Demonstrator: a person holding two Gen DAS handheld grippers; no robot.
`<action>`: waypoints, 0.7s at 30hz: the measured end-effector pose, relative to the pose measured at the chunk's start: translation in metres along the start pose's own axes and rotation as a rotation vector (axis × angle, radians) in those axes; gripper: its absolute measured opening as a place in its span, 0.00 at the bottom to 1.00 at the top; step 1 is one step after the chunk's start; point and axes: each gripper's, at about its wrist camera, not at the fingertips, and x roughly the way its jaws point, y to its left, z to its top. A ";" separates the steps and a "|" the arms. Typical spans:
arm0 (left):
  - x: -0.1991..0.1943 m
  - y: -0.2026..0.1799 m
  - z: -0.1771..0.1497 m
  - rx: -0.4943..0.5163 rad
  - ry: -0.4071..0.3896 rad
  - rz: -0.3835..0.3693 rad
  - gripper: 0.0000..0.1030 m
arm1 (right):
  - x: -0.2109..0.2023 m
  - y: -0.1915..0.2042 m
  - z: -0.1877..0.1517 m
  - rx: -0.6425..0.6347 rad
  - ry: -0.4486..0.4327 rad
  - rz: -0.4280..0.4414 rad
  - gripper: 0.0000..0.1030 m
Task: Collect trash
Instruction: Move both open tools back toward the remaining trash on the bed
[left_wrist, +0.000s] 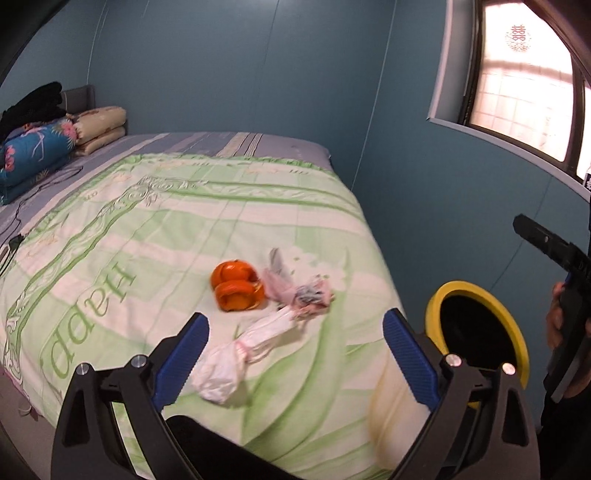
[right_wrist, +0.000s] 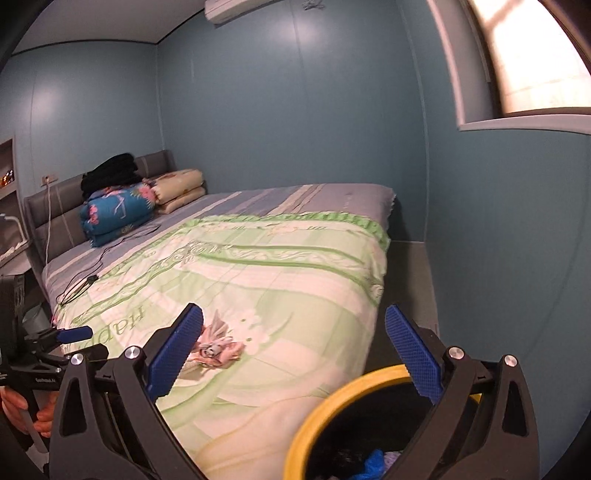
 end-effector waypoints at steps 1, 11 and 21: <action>0.003 0.005 -0.002 -0.004 0.005 0.007 0.89 | 0.005 0.005 -0.001 -0.007 0.011 0.006 0.92; 0.035 0.038 -0.024 -0.025 0.068 0.017 0.89 | 0.073 0.039 -0.017 -0.024 0.122 0.038 0.92; 0.067 0.060 -0.037 -0.064 0.123 -0.002 0.89 | 0.140 0.058 -0.046 0.030 0.281 0.064 0.92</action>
